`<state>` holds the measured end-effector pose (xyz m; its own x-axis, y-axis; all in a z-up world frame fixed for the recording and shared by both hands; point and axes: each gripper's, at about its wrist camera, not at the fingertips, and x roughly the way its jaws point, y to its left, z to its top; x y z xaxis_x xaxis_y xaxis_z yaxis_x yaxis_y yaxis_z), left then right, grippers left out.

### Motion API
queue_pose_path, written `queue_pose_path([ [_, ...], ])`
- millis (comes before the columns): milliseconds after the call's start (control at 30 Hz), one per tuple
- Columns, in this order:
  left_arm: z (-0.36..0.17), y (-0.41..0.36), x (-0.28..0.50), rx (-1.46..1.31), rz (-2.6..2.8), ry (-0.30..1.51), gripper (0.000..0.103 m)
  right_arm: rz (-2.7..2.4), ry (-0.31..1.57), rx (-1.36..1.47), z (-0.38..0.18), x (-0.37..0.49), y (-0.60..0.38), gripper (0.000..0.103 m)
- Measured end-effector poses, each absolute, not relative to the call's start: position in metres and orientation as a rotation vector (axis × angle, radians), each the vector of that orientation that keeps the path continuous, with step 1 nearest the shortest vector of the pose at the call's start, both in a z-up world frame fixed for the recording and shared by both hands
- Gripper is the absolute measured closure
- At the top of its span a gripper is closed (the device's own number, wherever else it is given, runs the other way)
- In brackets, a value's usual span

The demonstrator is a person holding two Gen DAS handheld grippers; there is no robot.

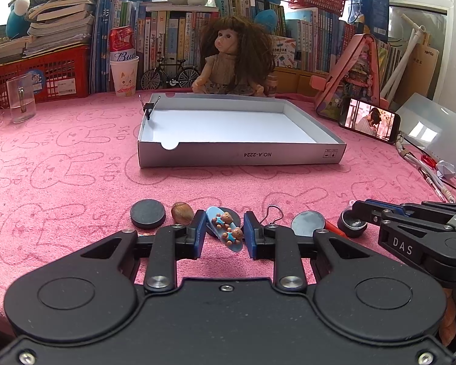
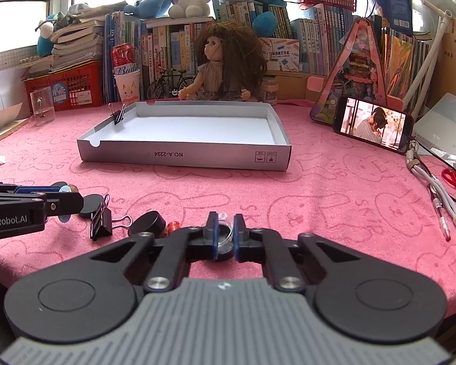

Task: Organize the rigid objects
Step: 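Close left tool on the blue oval bear clip while right tool grips the clear cup, then lift and carry the clip with left tool while right tool carries the cup into the tray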

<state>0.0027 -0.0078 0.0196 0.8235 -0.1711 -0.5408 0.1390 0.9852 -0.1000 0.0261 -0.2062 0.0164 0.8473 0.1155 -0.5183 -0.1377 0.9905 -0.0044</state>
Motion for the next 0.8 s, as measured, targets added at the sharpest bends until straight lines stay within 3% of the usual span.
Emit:
queue_pose_path([
  [133, 0.021, -0.007, 0.003, -0.059, -0.163, 0.576, 0.078, 0.140, 0.535, -0.042, 0.019, 0.026, -0.207, 0.099],
  [800, 0.045, 0.002, 0.030, -0.095, -0.166, 0.522, 0.078, 0.122, 0.483, 0.029, 0.039, 0.052, -0.221, 0.099],
])
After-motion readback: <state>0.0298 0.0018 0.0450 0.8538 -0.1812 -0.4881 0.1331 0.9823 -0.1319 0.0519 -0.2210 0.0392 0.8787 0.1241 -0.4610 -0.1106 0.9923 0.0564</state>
